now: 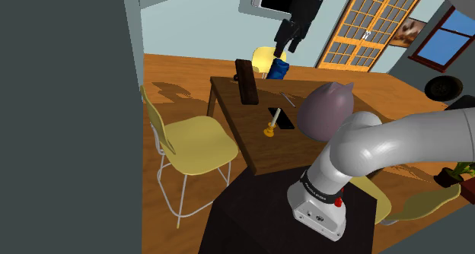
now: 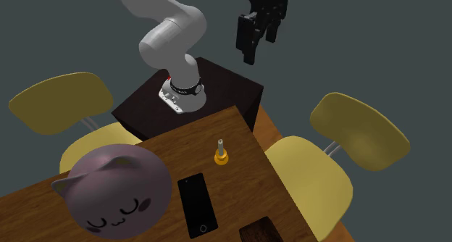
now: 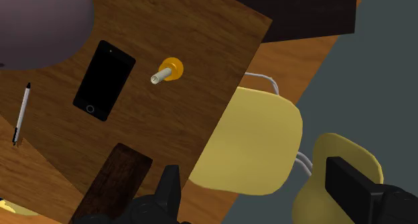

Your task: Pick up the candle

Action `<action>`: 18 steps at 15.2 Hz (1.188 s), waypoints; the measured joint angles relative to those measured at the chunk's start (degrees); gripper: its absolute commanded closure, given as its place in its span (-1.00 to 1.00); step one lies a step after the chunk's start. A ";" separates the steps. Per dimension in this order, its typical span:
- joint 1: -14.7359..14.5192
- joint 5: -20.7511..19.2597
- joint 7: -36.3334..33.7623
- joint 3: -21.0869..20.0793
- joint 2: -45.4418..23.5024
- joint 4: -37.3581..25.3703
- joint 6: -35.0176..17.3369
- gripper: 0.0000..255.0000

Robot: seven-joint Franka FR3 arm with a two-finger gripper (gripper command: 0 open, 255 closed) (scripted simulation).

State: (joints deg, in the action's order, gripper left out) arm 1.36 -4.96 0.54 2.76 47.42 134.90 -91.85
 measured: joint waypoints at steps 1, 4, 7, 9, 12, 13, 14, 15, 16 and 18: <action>0.00 0.00 0.00 0.00 0.00 0.00 0.00 -1.00; -0.22 -1.24 2.83 1.59 -1.85 2.10 -1.58 -1.00; -0.55 -2.83 6.46 3.41 -4.64 4.23 -3.28 -1.00; -0.61 -4.15 9.10 4.88 -6.94 5.99 -5.14 -1.00; -0.65 -6.17 12.75 6.81 -10.15 8.82 -7.92 -1.00; -0.71 -6.79 13.86 7.39 -11.64 9.47 -8.98 -1.00; -0.60 -7.59 15.09 8.05 -12.57 10.57 -9.96 -1.00; -0.48 -8.42 16.38 8.82 -14.00 11.37 -11.14 -1.00; -0.56 -9.00 17.45 9.27 -15.67 11.42 -11.82 -1.00; -0.31 -10.68 19.86 10.66 -18.97 12.66 -14.30 -1.00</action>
State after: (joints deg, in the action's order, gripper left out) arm 1.05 -15.65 20.39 13.42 28.45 147.56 -106.15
